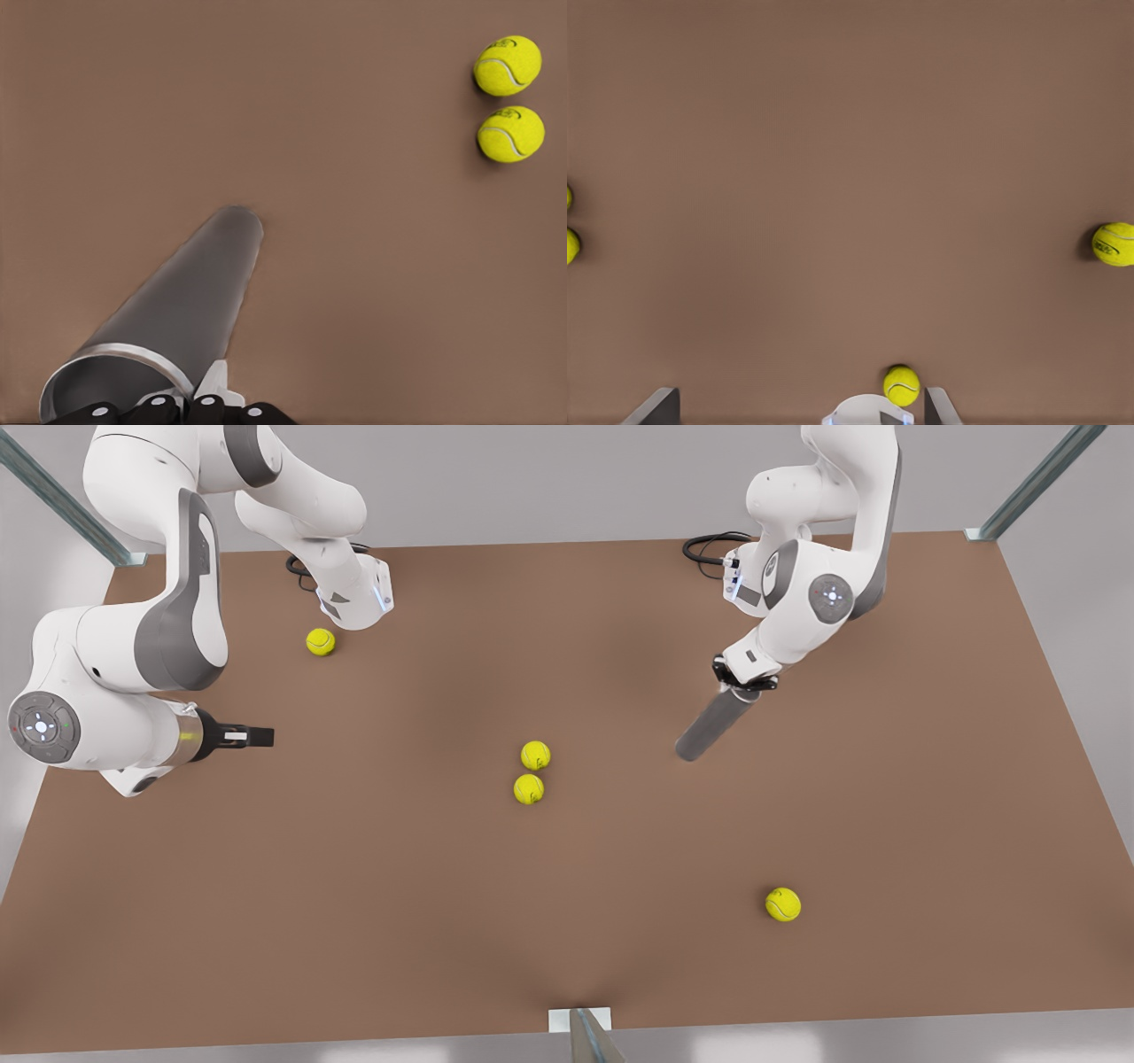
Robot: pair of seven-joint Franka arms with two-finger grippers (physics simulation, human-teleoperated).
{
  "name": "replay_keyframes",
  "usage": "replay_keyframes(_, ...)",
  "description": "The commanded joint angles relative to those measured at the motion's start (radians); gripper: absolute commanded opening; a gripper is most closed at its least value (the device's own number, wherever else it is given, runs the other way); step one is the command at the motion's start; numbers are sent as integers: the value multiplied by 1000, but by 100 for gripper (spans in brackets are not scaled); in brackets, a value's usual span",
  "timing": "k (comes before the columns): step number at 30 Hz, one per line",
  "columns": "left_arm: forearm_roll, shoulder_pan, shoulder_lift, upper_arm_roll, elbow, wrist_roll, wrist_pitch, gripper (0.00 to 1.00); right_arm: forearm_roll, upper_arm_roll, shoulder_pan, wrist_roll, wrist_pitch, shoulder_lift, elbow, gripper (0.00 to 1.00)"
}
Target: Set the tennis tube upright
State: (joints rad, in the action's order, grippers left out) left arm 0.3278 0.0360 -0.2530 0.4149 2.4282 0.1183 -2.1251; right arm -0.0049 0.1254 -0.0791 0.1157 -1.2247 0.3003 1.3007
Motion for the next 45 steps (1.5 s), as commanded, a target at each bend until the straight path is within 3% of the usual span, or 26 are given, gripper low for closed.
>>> replay_keyframes(1, 14, 1, 0, 2, -1, -174, 24, 21, -6, -1, -7, -4, -4, -1, -1, 100)
replay_keyframes(4, -56, 1, 3, 2, -3, -186, 20, 21, -15, -9, -39, -13, -44, 33, -23, 100)
replay_keyframes(6, -81, 1, 3, 2, -3, -204, 20, 21, -130, -7, -65, -50, -49, 57, -20, 100)
replay_keyframes(8, -95, 1, 5, 5, -17, -226, 23, 21, -49, -7, -191, -61, -78, 83, -20, 100)
replay_keyframes(11, -93, -2, 5, 22, -18, -227, 22, 21, -89, -7, -246, -60, -179, 200, -20, 100)
replay_keyframes(14, -98, -2, 14, 27, -18, -232, 22, 21, -144, -9, -263, -56, -184, 206, -17, 100)
replay_keyframes(15, -101, -2, 15, 27, -18, -232, 22, 27, -158, -9, -264, -57, -184, 207, -17, 100)
replay_keyframes(16, -101, -2, 17, 25, -18, -232, 22, 54, -158, -9, -283, -57, -184, 207, -18, 100)
replay_keyframes(19, -101, -2, 17, 25, -18, -232, 24, 64, -184, -7, -295, -57, -184, 207, -20, 100)
replay_keyframes(20, -101, -2, 17, 25, -18, -232, 24, 89, -185, -7, -286, -56, -185, 207, -20, 100)
replay_keyframes(21, -101, -2, 21, 25, -18, -232, 24, 100, -179, -7, -286, -57, -185, 207, -18, 100)
replay_keyframes(35, -99, 1, 17, 22, -63, -236, 94, 100, -196, -7, -275, -56, -185, 207, -15, 100)
replay_keyframes(42, -99, 2, 12, 7, -165, -233, 238, 100, -199, -7, -275, -54, -185, 209, -17, 100)
replay_keyframes(45, -134, 33, 21, -44, -317, -221, 367, 100, -199, -7, -274, -54, -185, 209, -17, 100)
